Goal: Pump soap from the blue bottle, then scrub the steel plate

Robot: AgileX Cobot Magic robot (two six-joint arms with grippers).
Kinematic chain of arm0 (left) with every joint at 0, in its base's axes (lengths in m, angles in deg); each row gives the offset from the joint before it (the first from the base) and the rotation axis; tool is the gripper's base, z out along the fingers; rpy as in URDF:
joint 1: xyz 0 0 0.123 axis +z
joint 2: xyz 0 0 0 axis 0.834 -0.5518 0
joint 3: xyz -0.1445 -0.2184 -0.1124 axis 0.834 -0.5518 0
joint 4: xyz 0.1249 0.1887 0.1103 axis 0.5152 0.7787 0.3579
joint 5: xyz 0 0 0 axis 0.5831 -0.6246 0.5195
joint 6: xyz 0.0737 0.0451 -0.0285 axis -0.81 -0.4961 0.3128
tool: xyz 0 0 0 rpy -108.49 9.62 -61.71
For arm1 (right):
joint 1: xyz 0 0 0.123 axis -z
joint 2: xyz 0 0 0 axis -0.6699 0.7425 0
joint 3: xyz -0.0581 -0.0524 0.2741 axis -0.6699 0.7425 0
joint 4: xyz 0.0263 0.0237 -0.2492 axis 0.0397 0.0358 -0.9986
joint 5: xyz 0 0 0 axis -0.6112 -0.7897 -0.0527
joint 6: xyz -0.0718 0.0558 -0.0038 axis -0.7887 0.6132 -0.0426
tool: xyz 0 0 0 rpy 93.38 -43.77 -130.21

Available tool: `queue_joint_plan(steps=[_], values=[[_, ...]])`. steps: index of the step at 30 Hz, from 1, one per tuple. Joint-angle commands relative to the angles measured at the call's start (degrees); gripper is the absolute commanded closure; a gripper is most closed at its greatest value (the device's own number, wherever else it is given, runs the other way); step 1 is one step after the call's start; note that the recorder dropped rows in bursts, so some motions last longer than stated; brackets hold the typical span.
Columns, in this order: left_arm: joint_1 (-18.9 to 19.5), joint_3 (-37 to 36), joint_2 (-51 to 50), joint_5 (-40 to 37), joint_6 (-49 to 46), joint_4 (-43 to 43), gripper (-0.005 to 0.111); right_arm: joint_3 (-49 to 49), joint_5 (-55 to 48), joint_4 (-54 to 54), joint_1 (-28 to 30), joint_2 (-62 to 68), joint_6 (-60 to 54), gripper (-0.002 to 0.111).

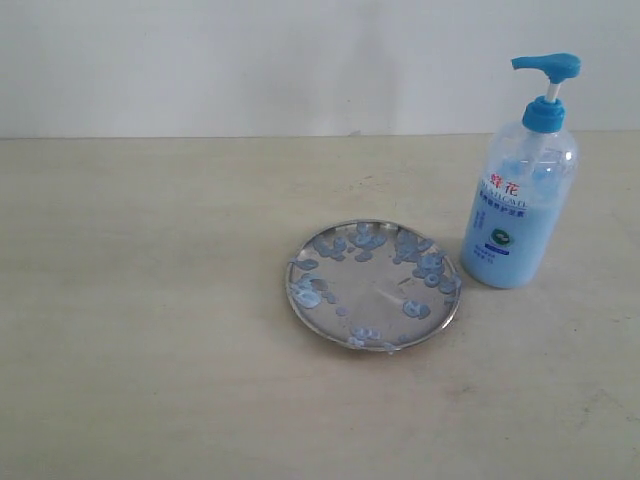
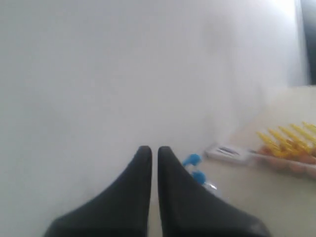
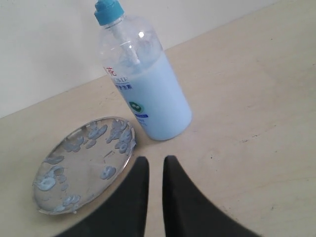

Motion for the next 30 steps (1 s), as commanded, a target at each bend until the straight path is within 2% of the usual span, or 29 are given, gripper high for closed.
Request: queue_joint_plan(steps=[1,4,8,10,12,16,19,21,24,26,28,30], values=[[0.1,-8.7,11.4,16.4,-0.6,0.3,0.102,-0.1,0.3,0.0,-0.1,-0.3,0.0,0.109],[0.1,-16.0,17.3,22.0,-1.7,0.9,0.102,-0.1,0.3,0.0,-0.1,-0.3,0.0,0.109],[0.1,-24.7,22.2,21.5,-12.2,4.5,0.102,-0.1,0.3,0.0,-0.1,-0.3,0.0,0.109],[0.6,-28.3,23.7,20.5,-11.7,4.5,0.102,-0.1,0.3,0.0,-0.1,-0.3,0.0,0.109],[5.3,-30.9,25.4,15.9,-5.5,2.8,0.102,-0.1,0.3,0.0,-0.1,-0.3,0.0,0.109],[22.3,-34.3,27.7,4.1,10.4,-0.5,0.102,-0.1,0.3,0.0,-0.1,-0.3,0.0,0.109],[32.8,-37.1,29.8,2.3,18.4,-0.9,0.102,-0.1,0.3,0.0,-0.1,-0.3,0.0,0.109],[36.9,-39.5,31.3,4.2,18.7,-0.9,0.102,-0.1,0.3,0.0,-0.1,-0.3,0.0,0.109],[40.0,-44.0,32.6,7.9,17.3,-0.9,0.102,-0.1,0.3,0.0,-0.1,-0.3,0.0,0.109],[40.8,-44.4,32.6,7.6,17.3,-0.2,0.102,-0.1,0.3,0.0,-0.1,-0.3,0.0,0.109],[41.6,-44.4,32.0,6.5,17.3,7.8,0.102,-0.1,0.3,0.0,-0.1,-0.3,0.0,0.109],[41.6,-44.4,31.6,6.6,19.1,7.8,0.102,-0.1,0.3,0.0,-0.1,-0.3,0.0,0.109]])
